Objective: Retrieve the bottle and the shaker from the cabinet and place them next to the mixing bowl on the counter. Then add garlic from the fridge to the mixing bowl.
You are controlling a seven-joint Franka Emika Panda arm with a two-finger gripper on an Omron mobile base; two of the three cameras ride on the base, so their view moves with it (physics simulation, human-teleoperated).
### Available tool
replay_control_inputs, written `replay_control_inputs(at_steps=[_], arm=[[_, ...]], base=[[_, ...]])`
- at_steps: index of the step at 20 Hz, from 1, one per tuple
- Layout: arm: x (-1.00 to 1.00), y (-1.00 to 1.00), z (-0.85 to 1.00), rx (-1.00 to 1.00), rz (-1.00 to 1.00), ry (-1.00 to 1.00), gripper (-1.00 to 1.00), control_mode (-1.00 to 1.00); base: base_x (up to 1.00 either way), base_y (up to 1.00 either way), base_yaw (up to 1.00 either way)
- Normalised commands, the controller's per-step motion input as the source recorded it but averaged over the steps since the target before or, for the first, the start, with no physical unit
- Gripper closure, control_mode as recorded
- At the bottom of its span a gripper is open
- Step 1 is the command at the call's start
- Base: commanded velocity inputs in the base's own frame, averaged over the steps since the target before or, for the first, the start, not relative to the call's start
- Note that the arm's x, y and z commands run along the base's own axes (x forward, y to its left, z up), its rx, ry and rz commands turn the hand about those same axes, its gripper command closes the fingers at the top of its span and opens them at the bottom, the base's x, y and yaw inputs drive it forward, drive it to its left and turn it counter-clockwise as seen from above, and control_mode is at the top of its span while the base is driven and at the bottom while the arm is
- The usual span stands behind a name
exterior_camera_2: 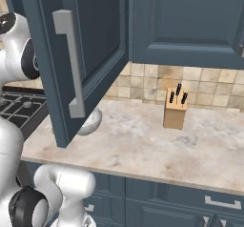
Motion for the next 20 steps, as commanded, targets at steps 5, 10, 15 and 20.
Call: replay_control_inputs(at_steps=[5,10,15,20], arm=[[0.89,0.01,0.14,0.10,0.00,-0.26,-1.00,-1.00],[0.89,0.00,0.01,0.00,0.00,0.02,-1.00,-1.00],[0.80,0.00,0.19,0.05,0.00,0.22,-1.00,-1.00],[0.72,-0.02,0.12,0.02,0.00,0.13,-1.00,-1.00]], base=[[0.00,0.00,0.00],[0.00,0.00,0.00],[0.00,0.00,0.00],[0.00,0.00,0.00]])
